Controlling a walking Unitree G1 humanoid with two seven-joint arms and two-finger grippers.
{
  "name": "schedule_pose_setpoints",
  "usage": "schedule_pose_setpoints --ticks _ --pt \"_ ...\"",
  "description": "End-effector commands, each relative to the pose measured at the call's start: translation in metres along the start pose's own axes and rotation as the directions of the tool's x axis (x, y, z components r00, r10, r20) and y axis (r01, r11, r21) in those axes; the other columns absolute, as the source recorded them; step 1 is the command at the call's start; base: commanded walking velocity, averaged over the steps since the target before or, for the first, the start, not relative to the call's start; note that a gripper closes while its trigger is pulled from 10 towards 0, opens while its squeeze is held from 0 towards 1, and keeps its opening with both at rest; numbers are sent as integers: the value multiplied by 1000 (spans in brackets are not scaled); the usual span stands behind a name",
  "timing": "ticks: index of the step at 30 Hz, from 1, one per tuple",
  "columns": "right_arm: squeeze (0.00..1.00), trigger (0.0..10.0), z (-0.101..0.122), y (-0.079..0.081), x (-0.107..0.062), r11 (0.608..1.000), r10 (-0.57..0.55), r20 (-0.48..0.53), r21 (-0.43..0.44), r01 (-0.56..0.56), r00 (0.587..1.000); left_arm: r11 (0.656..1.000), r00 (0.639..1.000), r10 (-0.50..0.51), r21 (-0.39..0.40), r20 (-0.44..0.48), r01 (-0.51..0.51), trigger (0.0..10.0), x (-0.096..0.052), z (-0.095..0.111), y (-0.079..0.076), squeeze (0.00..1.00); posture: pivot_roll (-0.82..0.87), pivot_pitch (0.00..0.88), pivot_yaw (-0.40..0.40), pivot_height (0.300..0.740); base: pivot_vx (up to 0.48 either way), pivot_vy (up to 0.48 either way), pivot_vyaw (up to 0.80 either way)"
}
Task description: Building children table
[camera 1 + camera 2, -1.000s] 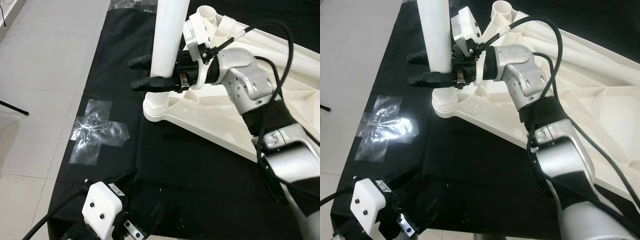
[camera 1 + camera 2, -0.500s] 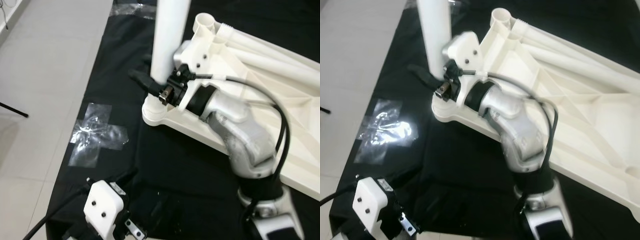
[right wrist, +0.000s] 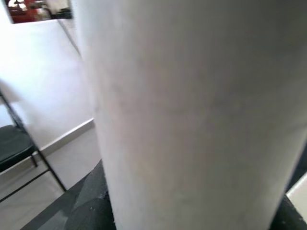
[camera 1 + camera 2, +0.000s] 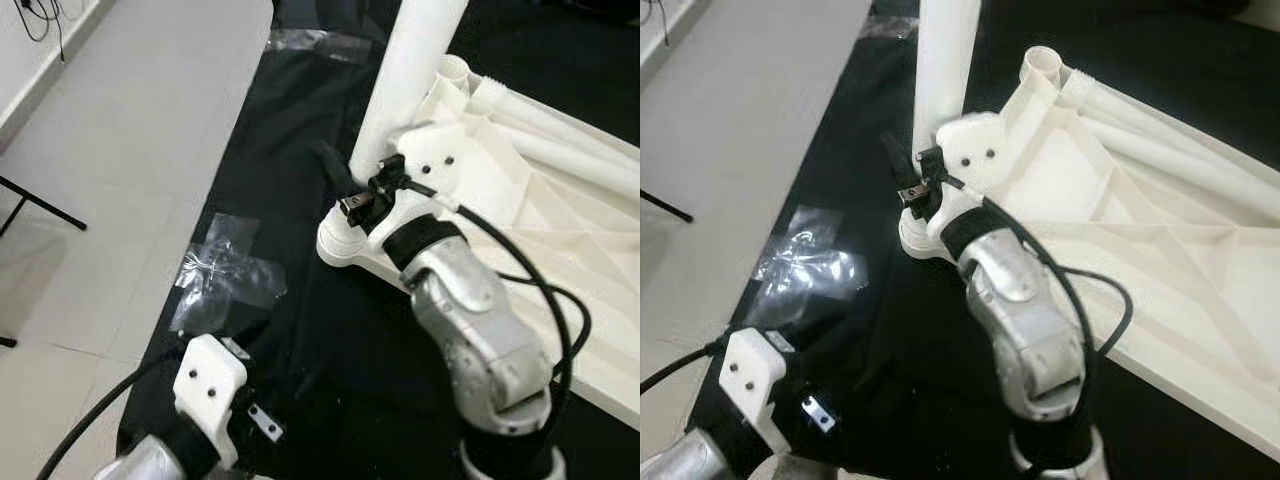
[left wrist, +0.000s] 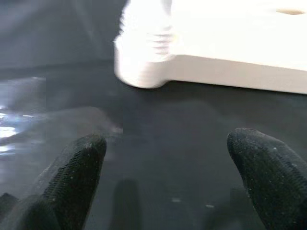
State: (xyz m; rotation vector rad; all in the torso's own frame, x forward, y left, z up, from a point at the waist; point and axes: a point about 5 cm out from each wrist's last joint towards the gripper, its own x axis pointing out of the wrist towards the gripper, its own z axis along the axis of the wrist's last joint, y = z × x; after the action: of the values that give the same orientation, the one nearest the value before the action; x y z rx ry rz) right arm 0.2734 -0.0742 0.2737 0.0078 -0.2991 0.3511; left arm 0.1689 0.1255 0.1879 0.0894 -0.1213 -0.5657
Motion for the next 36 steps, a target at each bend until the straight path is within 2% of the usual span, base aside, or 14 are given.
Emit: schedule_pose_setpoints --ticks 1,6,9,15,17,18,20,21,23,24,25,27,31,36 --pt "0 10000 -69 -12 -16 994 -102 -373 -2 109 922 998 998 60 19 -25 -59 10000 -2 -4 8 0 77 327 -85 740 0 0 0" --pt "0 10000 -73 -4 -19 990 -127 -371 12 141 920 980 979 184 56 88 -189 10000 12 24 52 0 99 306 -78 740 0 0 0" --pt "0 10000 -73 -3 -17 989 -130 -365 16 145 922 980 976 182 53 123 -189 10000 16 33 59 0 102 299 -75 740 0 0 0" --pt "0 10000 -75 4 -16 991 -122 -347 9 133 930 1000 949 30 -3 313 -31 10000 50 91 80 0 102 282 -52 740 0 0 0" --pt "0 10000 -76 6 -14 991 -124 -337 6 134 933 985 912 -156 -8 379 172 10000 68 123 77 0 98 274 -43 740 0 0 0" --pt "0 10000 -76 6 -14 991 -124 -337 6 134 933 985 912 -156 -8 379 172 10000 68 123 77 0 98 274 -43 740 0 0 0" --pt "0 10000 -73 7 -10 991 -127 -312 5 135 942 918 838 -360 -3 409 396 10000 80 144 70 0 93 271 -30 740 0 0 0" --pt "0 10000 -73 7 -10 991 -127 -312 5 135 942 918 838 -360 -3 409 396 10000 80 144 70 0 93 271 -30 740 0 0 0" --pt "0 10000 -71 8 -8 992 -123 -290 2 129 949 855 776 -469 -2 421 518 10000 86 156 67 0 91 268 -26 740 0 0 0" --pt "0 10000 -70 11 -8 993 -115 -281 8 122 953 793 725 -551 -10 413 609 10000 91 164 64 0 87 267 -20 740 0 0 0" --pt "0 10000 -70 11 -8 993 -115 -281 8 122 953 793 725 -551 -10 413 609 10000 91 164 64 0 87 267 -20 740 0 0 0" --pt "0 10000 -69 15 -9 994 -101 -273 15 109 957 693 640 -663 -5 388 721 10000 97 176 61 0 85 264 -19 740 0 0 0" --pt "0 10000 -68 19 -8 995 -89 -260 21 98 962 641 601 -731 22 322 768 10000 108 189 64 0 83 261 -11 740 0 0 0" --pt "0 10000 -65 22 -7 996 -77 -243 29 87 967 646 612 -743 50 271 762 10000 123 196 67 0 81 259 -4 740 0 0 0"
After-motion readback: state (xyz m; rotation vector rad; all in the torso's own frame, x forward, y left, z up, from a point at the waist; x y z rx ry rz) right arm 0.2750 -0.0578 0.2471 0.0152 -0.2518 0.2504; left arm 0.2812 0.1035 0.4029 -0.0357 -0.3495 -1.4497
